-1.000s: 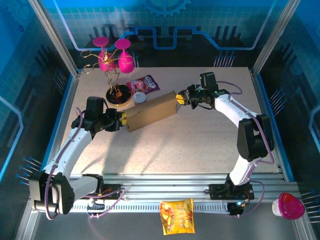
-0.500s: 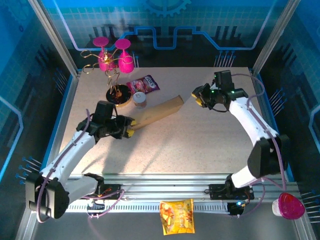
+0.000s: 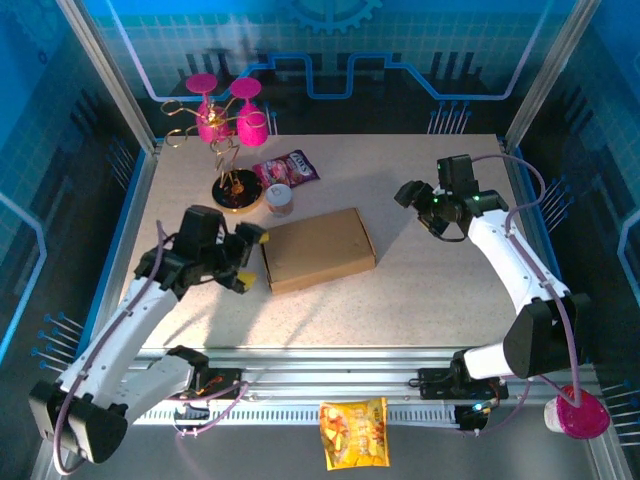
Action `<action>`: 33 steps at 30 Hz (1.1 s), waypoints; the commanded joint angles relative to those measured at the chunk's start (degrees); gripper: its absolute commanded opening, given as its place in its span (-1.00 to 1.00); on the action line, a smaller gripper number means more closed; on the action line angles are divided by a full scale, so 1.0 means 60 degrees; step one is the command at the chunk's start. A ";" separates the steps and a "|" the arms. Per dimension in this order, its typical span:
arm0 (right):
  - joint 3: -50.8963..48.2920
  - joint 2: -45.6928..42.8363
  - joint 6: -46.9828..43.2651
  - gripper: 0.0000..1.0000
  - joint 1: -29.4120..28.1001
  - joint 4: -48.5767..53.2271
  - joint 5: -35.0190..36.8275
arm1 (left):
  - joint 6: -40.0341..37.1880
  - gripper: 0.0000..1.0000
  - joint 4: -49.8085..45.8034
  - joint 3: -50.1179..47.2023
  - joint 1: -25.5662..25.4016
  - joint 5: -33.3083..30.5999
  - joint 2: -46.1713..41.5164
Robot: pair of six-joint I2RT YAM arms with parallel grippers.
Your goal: Fold the paper box
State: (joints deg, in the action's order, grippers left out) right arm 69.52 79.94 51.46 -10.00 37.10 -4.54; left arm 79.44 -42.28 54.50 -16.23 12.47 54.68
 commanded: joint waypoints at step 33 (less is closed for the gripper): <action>-0.7420 0.1045 -0.8495 0.99 0.1029 -1.3758 0.1979 | -1.0982 0.99 1.2138 -0.4814 0.3026 -0.4139 0.3914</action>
State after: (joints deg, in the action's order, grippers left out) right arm 26.48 85.97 -0.84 -5.50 -34.48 11.38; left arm 15.99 21.93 21.10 0.47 -19.53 75.55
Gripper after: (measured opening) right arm 0.997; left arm 0.994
